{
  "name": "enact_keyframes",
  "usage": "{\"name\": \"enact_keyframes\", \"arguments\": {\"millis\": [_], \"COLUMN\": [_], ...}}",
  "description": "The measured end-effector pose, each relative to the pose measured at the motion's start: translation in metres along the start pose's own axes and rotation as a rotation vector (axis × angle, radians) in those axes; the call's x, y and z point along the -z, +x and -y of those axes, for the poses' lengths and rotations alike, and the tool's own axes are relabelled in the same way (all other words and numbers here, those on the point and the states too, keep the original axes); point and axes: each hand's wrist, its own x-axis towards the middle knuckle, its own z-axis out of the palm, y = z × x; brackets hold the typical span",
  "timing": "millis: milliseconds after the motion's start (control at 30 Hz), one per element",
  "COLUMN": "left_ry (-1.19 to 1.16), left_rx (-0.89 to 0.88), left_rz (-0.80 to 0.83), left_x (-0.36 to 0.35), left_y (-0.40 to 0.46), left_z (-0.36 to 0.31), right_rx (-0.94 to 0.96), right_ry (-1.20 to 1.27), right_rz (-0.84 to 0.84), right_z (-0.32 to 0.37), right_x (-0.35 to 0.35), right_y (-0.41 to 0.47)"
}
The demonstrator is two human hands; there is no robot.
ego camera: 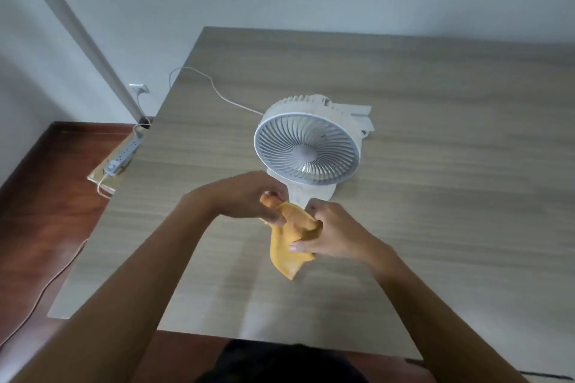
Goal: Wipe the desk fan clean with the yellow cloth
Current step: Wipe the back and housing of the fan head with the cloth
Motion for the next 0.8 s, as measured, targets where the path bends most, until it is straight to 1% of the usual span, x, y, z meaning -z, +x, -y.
{"name": "enact_keyframes", "arguments": {"millis": [133,233,300,433,533,600,667,733,800], "left_ry": [-0.205,-0.383,-0.403,-0.411,-0.379,-0.362,-0.293,-0.239,-0.243], "left_rx": [-0.021,-0.042,-0.074,-0.126,-0.196,-0.234,-0.235,-0.216,-0.183], "left_rz": [-0.046,-0.114,-0.168,-0.282,-0.418,-0.544,-0.619,-0.607,-0.545], "left_x": [0.037,0.055,0.065,0.082,0.096,0.106,0.112,0.11,0.104], "left_y": [-0.011,-0.011,-0.005,0.011,0.024,0.034,0.046,0.059,0.071], "left_z": [-0.02,-0.026,-0.029,-0.031,-0.021,-0.006,0.012,0.033,0.053], "right_rx": [0.098,0.116,0.103,0.062,-0.008,-0.076,-0.17,-0.274,-0.327], "right_ry": [0.156,0.435,0.623,0.872,0.941,0.915,0.791,0.685,0.58], "right_rz": [0.033,0.096,0.054,-0.159,-0.305,-0.449,-0.659,-0.92,-1.112], "right_z": [0.019,0.03,0.036,0.047,0.056,0.06,0.061,0.06,0.056], "right_x": [0.038,0.06,0.068,0.077,0.083,0.084,0.081,0.074,0.067], "right_y": [-0.007,-0.013,-0.016,-0.017,-0.024,-0.033,-0.041,-0.048,-0.047]}}
